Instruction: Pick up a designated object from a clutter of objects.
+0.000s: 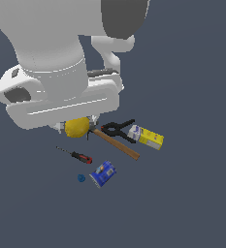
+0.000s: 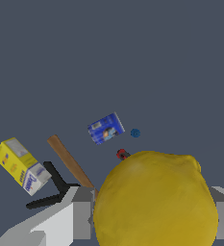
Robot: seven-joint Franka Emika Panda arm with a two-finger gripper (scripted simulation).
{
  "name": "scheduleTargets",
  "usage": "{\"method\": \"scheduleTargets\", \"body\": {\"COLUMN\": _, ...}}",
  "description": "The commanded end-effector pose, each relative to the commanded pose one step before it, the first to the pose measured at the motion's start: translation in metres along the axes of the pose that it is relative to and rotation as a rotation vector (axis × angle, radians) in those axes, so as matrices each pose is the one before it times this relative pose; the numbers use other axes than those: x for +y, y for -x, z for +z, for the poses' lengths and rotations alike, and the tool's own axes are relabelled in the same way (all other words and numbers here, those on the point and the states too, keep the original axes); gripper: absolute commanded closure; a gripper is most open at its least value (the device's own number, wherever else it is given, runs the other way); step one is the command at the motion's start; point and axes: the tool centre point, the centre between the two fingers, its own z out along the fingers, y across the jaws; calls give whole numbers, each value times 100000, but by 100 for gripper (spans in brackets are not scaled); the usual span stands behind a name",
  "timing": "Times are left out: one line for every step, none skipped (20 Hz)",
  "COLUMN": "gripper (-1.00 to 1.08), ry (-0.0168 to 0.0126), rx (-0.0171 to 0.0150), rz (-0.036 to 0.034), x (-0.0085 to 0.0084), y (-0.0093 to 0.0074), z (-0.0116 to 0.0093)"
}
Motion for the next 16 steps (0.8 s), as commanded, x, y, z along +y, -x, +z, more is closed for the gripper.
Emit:
{"method": "scheduleTargets", "body": {"gripper": 108, "ry": 39, "rx": -42, "rz": -141, "x": 1343, "y": 418, "z": -1624}}
{"method": "scheduleTargets", "body": {"gripper": 108, "ry": 0, "rx": 0, "rz": 0, "x": 449, "y": 114, "z": -493}}
{"method": "scheduleTargets", "body": {"gripper": 108, "ry": 0, "rx": 0, "rz": 0, "x": 403, "y": 97, "z": -440}}
{"method": "scheduleTargets", "body": {"gripper": 108, "ry": 0, "rx": 0, "rz": 0, "x": 361, "y": 84, "z": -392}}
{"method": "scheduleTargets", "body": {"gripper": 108, "ry": 0, "rx": 0, "rz": 0, "x": 321, "y": 73, "z": -347}}
{"method": "scheduleTargets", "body": {"gripper": 108, "ry": 0, "rx": 0, "rz": 0, "x": 283, "y": 63, "z": -306}}
{"method": "scheduleTargets", "body": {"gripper": 108, "ry": 42, "rx": -15, "rz": 21, "x": 243, "y": 54, "z": -270}}
{"method": "scheduleTargets", "body": {"gripper": 108, "ry": 0, "rx": 0, "rz": 0, "x": 213, "y": 44, "z": -228}}
{"method": "scheduleTargets", "body": {"gripper": 108, "ry": 0, "rx": 0, "rz": 0, "x": 179, "y": 34, "z": -191}}
{"method": "scheduleTargets", "body": {"gripper": 108, "ry": 0, "rx": 0, "rz": 0, "x": 146, "y": 25, "z": -155}}
{"method": "scheduleTargets", "body": {"gripper": 108, "ry": 0, "rx": 0, "rz": 0, "x": 114, "y": 15, "z": -120}}
{"method": "scheduleTargets", "body": {"gripper": 108, "ry": 0, "rx": 0, "rz": 0, "x": 83, "y": 5, "z": -86}}
{"method": "scheduleTargets", "body": {"gripper": 108, "ry": 0, "rx": 0, "rz": 0, "x": 51, "y": -5, "z": -52}}
{"method": "scheduleTargets", "body": {"gripper": 108, "ry": 0, "rx": 0, "rz": 0, "x": 21, "y": -14, "z": -18}}
{"method": "scheduleTargets", "body": {"gripper": 108, "ry": 0, "rx": 0, "rz": 0, "x": -10, "y": -24, "z": 15}}
{"method": "scheduleTargets", "body": {"gripper": 108, "ry": 0, "rx": 0, "rz": 0, "x": -16, "y": -16, "z": 20}}
